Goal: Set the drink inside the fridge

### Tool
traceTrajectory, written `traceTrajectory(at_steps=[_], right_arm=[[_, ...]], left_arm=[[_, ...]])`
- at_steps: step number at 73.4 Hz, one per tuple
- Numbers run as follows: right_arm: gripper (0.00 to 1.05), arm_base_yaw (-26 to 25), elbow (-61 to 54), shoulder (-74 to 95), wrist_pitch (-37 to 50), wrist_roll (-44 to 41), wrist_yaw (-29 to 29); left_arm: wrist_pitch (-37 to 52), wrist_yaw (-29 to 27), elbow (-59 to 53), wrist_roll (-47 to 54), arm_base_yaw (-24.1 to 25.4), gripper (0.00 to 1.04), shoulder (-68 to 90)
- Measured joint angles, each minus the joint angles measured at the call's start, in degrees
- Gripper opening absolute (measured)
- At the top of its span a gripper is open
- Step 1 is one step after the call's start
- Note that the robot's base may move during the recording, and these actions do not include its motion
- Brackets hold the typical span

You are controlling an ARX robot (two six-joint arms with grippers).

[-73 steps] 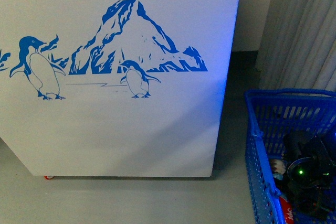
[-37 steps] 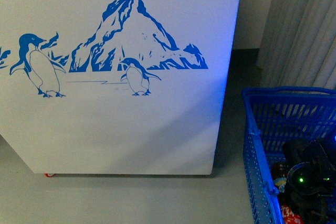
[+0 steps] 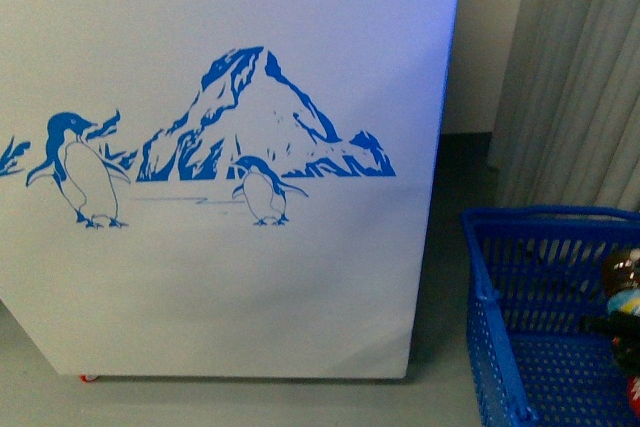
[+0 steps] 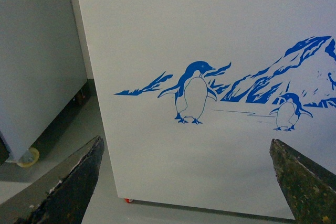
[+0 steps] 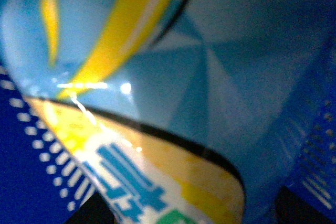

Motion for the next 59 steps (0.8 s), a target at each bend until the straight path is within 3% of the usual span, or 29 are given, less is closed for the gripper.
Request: traceTrajectory(at_steps=[21, 37, 46, 59], right_arm=[[0.41, 2.32, -9.49, -34.49, 1.90, -7.69, -2.47], [0.41, 5.88, -12.85, -60.11, -3.26, -12.07, -1.81], [0.41, 7.65, -13.64, -70.47, -7.56, -12.35, -0.22], [0.41, 11.50, -15.15, -82.23, -9.05, -13.68, 6.51]], left_arm=[[0.00, 0.00, 0.00, 0.00, 0.00, 0.97, 0.00], [0.00, 0.00, 0.00, 0.00, 0.00, 0.97, 0.00], [0.00, 0.00, 0.00, 0.00, 0.00, 0.97, 0.00], [0.00, 0.00, 0.00, 0.00, 0.00, 0.97, 0.00]])
